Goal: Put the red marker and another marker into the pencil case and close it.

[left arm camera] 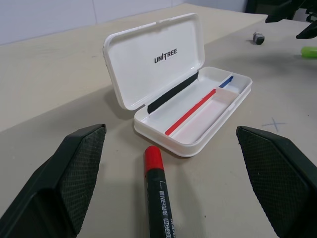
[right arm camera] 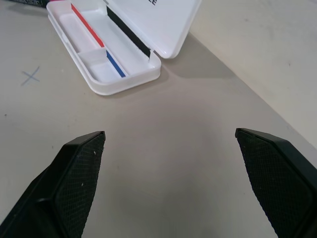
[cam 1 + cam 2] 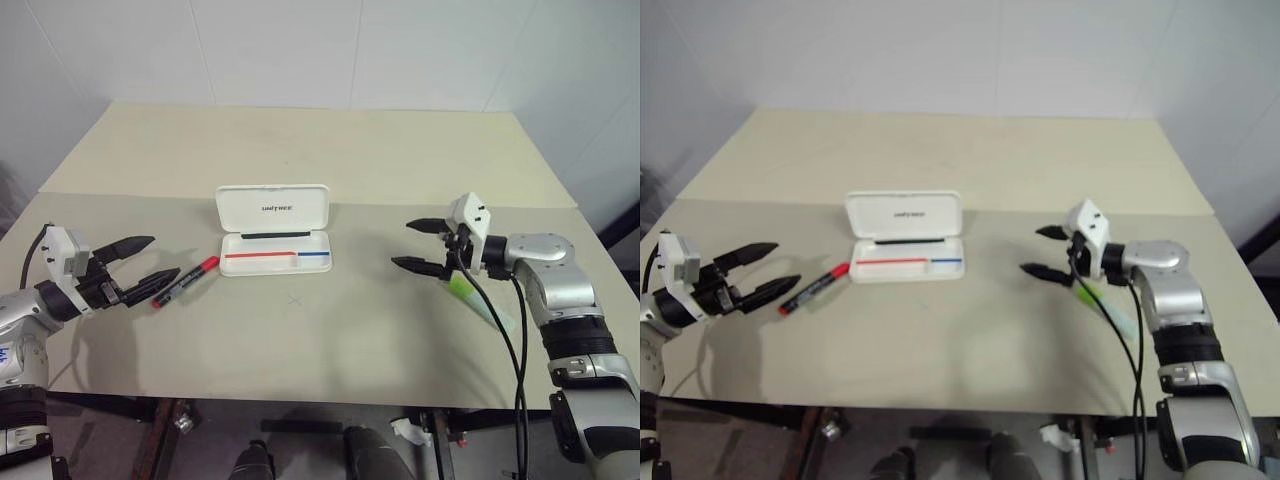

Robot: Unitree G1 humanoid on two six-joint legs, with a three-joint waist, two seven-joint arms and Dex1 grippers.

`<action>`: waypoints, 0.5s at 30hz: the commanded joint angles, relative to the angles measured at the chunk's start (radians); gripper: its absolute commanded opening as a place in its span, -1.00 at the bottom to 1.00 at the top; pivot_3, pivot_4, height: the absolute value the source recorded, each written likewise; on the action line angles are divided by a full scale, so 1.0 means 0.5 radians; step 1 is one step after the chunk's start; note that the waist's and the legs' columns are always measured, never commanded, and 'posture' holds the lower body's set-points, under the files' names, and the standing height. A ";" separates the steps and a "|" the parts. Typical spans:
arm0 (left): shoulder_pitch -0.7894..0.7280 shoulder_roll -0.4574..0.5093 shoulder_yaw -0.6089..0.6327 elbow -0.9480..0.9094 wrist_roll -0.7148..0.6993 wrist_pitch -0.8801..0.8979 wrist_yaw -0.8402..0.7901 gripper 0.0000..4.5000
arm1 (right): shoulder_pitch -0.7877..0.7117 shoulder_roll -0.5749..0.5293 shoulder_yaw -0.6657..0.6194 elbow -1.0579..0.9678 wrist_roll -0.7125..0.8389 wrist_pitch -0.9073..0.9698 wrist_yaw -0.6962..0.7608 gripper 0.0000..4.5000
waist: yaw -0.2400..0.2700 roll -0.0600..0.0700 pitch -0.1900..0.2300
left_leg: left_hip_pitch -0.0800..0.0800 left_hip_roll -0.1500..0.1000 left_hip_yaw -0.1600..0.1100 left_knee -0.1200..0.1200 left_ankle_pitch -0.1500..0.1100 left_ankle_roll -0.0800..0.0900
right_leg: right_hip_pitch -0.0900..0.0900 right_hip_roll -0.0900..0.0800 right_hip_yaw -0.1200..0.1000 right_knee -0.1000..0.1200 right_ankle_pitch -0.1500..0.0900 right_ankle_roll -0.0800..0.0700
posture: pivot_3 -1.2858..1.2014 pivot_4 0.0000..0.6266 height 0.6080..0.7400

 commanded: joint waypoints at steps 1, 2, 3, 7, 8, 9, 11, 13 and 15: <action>-0.027 0.014 0.050 -0.022 -0.040 -0.032 -0.002 1.00 | -0.041 0.011 -0.049 -0.070 0.047 0.000 -0.017 0.98 | 0.000 0.000 0.000 | 0.000 0.000 0.000 0.000 0.000 0.000 | 0.000 0.000 0.000 0.000 0.000 0.000 | 0.03 -0.52 1.00; -0.028 0.013 0.047 -0.024 -0.034 -0.043 0.001 1.00 | -0.051 0.029 -0.047 -0.059 0.050 -0.010 -0.018 0.98 | -0.001 0.000 0.000 | 0.000 0.000 0.000 0.000 0.000 0.000 | 0.000 0.000 0.000 0.000 0.000 0.000 | 0.03 -0.52 1.00; -0.024 0.011 0.048 -0.030 -0.030 -0.052 0.006 1.00 | -0.058 0.048 -0.043 -0.048 0.048 -0.020 -0.026 0.98 | -0.002 0.000 0.000 | 0.000 0.000 0.000 0.000 0.000 0.000 | 0.000 0.000 0.000 0.000 0.000 0.000 | 0.03 -0.52 1.00; -0.016 0.015 0.047 -0.083 -0.052 -0.016 0.017 1.00 | -0.098 0.097 -0.025 -0.017 0.026 -0.049 -0.037 0.98 | -0.002 0.000 0.000 | 0.000 0.000 0.000 0.000 0.000 0.000 | 0.000 0.000 0.000 0.002 0.000 0.000 | 0.03 -0.52 1.00; -0.019 0.022 0.042 -0.072 -0.049 -0.022 0.001 1.00 | -0.105 0.106 -0.020 -0.035 0.031 -0.039 -0.030 0.98 | -0.001 0.000 0.000 | 0.000 0.000 0.000 0.000 0.000 0.000 | 0.000 0.000 0.000 0.002 0.000 0.000 | 0.03 -0.52 1.00; -0.020 0.028 0.039 -0.064 -0.046 -0.030 -0.010 1.00 | -0.107 0.114 -0.013 -0.054 0.036 -0.033 -0.021 0.98 | 0.000 0.000 0.000 | 0.000 0.000 0.000 0.000 0.000 0.000 | 0.000 0.000 0.000 0.002 0.000 0.000 | 0.03 -0.52 1.00; 0.001 0.034 0.050 -0.099 -0.056 -0.014 -0.011 1.00 | -0.109 0.116 0.024 -0.108 0.038 0.018 0.020 0.98 | 0.001 0.000 0.000 | 0.000 0.000 0.000 0.000 0.000 0.000 | 0.000 0.000 0.000 0.001 0.000 0.000 | 0.03 -0.52 1.00; 0.037 0.042 0.074 -0.142 -0.081 0.013 -0.020 1.00 | -0.103 0.125 0.074 -0.172 0.015 0.051 0.026 0.98 | 0.000 0.000 0.000 | 0.000 0.000 0.000 0.000 0.000 0.000 | 0.000 0.000 0.000 0.001 0.000 0.000 | 0.03 -0.52 1.00; 0.073 0.047 0.093 -0.169 -0.094 0.023 -0.031 1.00 | -0.084 0.140 0.120 -0.256 0.010 0.098 0.031 0.98 | -0.004 0.000 0.000 | 0.000 0.000 0.000 0.000 0.000 0.000 | 0.000 0.000 0.000 0.002 0.000 0.000 | 0.03 -0.52 1.00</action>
